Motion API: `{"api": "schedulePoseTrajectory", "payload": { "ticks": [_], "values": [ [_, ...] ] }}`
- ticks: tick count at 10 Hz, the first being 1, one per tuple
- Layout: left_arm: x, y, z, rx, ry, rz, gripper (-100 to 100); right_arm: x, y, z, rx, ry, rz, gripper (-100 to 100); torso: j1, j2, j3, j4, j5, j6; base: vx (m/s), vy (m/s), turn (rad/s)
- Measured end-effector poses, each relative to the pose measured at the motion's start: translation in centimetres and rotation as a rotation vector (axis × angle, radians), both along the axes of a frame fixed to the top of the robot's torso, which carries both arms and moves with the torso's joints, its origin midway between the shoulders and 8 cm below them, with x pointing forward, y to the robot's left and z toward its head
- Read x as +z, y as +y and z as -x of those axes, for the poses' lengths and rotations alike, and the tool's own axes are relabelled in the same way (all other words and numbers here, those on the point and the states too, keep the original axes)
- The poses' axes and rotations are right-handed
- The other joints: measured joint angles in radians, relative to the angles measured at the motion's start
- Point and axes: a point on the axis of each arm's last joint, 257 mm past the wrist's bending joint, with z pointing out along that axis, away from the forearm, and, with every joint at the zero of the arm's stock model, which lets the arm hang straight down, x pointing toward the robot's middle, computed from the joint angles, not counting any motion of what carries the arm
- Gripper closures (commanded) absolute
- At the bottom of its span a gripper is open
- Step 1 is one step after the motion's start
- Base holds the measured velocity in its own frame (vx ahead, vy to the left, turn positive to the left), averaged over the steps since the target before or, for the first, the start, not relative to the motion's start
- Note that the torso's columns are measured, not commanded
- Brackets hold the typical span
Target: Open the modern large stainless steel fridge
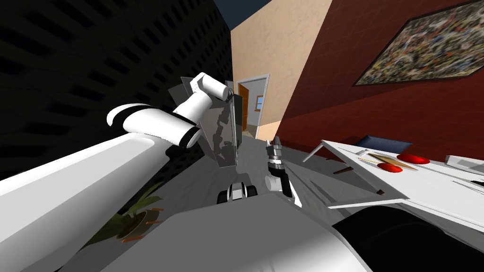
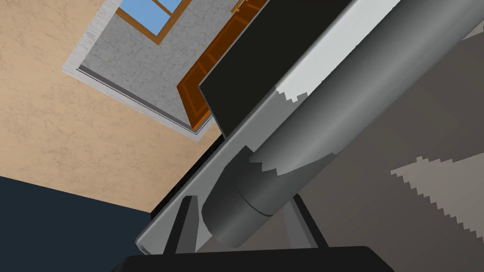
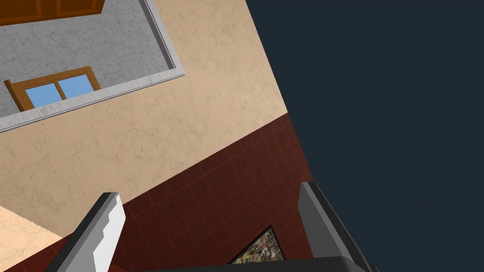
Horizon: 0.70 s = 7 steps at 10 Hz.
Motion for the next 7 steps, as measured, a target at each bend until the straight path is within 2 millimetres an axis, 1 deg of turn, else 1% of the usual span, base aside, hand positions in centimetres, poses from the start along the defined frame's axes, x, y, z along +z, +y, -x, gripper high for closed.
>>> {"api": "schedulePoseTrajectory", "payload": {
  "ticks": [2, 3, 4, 5, 6, 7],
  "values": [
    [0.1, -2.8, 0.9, -0.051, -0.002, 0.0, 100, 0.0, 0.0, 0.0, 0.0, 0.0, 0.0, 0, -0.002, 0.001, 0.001, 0.0, -0.001, 0.001, -0.104, 0.274, -0.115],
    [-0.1, -4.3, 1.2, -0.077, 0.004, 0.003, 100, 0.0, 0.0, 0.0, 0.0, 0.0, 0.0, 0, -0.003, 0.0, 0.0, -0.001, -0.001, 0.001, -0.073, 0.193, -0.066],
    [-0.3, -5.2, 1.6, -0.096, 0.005, 0.0, -100, 0.0, 0.0, 0.0, 0.0, 0.0, 0.0, 0, -0.006, -0.003, -0.002, 0.001, -0.001, -0.002, -0.004, 0.085, -0.036],
    [0.4, -5.4, 1.9, -0.096, 0.006, 0.0, -100, 0.0, 0.0, 0.0, 0.0, 0.0, 0.0, 0, -0.008, -0.006, -0.004, 0.0, -0.002, -0.002, 0.068, 0.047, -0.034],
    [1.5, -5.7, 2.5, -0.093, 0.003, 0.001, -100, 0.0, 0.0, 0.0, 0.0, 0.0, 0.0, 0, -0.006, -0.007, -0.005, -0.001, -0.002, -0.001, 0.076, 0.041, -0.009],
    [1.7, -5.9, 3.0, -0.09, 0.009, -0.001, -100, 0.0, 0.0, 0.0, 0.0, 0.0, 0.0, 0, -0.004, -0.009, -0.008, -0.001, -0.001, 0.001, 0.046, 0.031, -0.024]
  ]
}}
